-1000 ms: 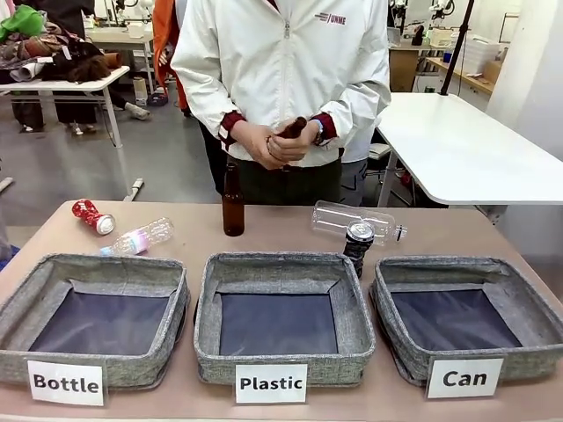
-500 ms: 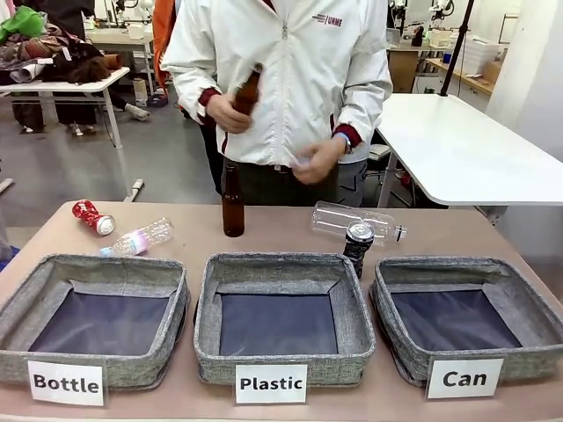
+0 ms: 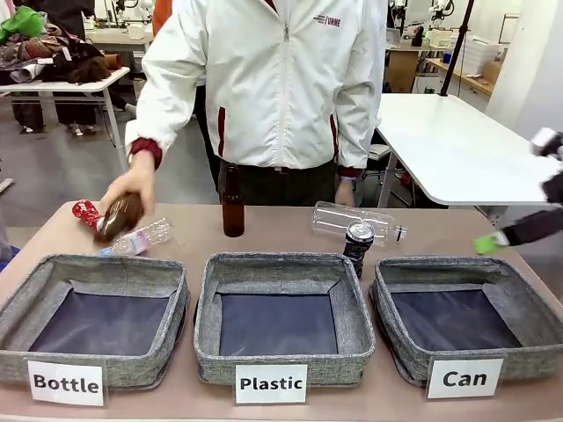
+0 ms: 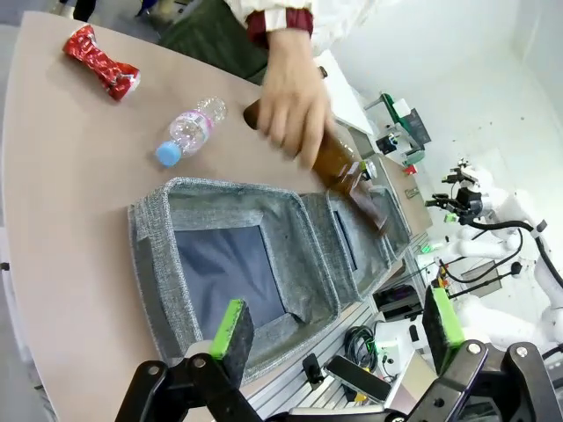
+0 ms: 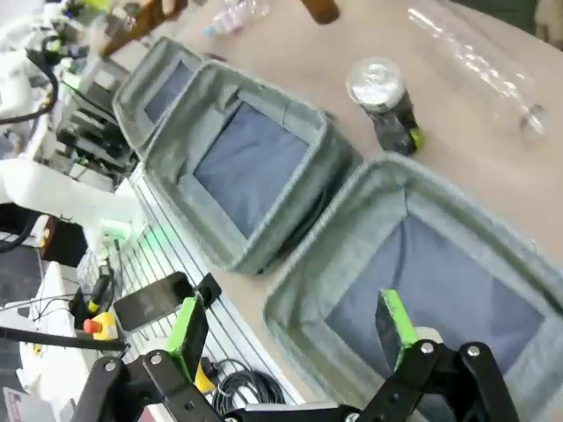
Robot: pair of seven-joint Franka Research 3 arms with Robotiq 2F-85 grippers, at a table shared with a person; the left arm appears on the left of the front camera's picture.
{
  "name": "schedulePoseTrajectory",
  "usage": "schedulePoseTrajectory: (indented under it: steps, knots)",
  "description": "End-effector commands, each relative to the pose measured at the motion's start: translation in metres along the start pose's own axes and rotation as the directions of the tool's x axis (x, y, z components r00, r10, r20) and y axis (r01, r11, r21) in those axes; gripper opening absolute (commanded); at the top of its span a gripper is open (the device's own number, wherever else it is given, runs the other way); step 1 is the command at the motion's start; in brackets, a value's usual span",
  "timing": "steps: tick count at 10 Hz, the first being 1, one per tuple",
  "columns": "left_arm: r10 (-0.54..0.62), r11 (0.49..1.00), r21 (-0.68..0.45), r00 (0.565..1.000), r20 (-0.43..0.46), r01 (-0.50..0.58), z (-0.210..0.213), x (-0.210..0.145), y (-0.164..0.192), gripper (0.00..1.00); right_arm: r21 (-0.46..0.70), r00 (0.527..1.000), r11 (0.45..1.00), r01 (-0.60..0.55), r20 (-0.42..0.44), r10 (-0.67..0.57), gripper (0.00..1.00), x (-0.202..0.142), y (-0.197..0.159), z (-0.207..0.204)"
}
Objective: Sort the can waste into the basket.
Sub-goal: Pick up the can waste from the table and place it in the right Fabric basket.
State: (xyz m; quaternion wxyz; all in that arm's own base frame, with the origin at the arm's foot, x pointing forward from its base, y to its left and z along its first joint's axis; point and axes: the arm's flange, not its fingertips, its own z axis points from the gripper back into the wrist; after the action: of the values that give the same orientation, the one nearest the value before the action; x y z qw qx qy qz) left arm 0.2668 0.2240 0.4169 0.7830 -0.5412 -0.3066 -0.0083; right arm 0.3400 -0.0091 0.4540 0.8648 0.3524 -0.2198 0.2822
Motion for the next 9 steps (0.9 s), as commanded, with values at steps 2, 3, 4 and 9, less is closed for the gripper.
schedulePoseTrajectory:
  steps: [2,3,4,9]
  knots:
    - [-0.022,1.000,-0.019,1.000,0.018,0.022,0.001,0.001,-0.001,1.00,-0.031,0.998,0.997,-0.070,-0.006,0.070,1.00,-0.003,0.016,-0.090]
    - [-0.022,1.000,-0.019,1.000,0.018,0.022,0.001,0.001,-0.001,1.00,-0.089,0.993,0.989,-0.121,-0.003,0.121,1.00,-0.004,0.014,-0.111]
    - [-0.022,1.000,-0.019,1.000,0.018,0.022,0.001,0.001,-0.001,1.00,-0.112,0.990,0.984,-0.141,-0.005,0.142,1.00,-0.004,0.013,-0.120]
    - [-0.078,0.995,0.062,0.996,0.043,0.075,0.045,0.008,-0.002,1.00,-0.103,0.993,0.989,-0.110,-0.045,0.106,1.00,0.032,0.006,-0.110]
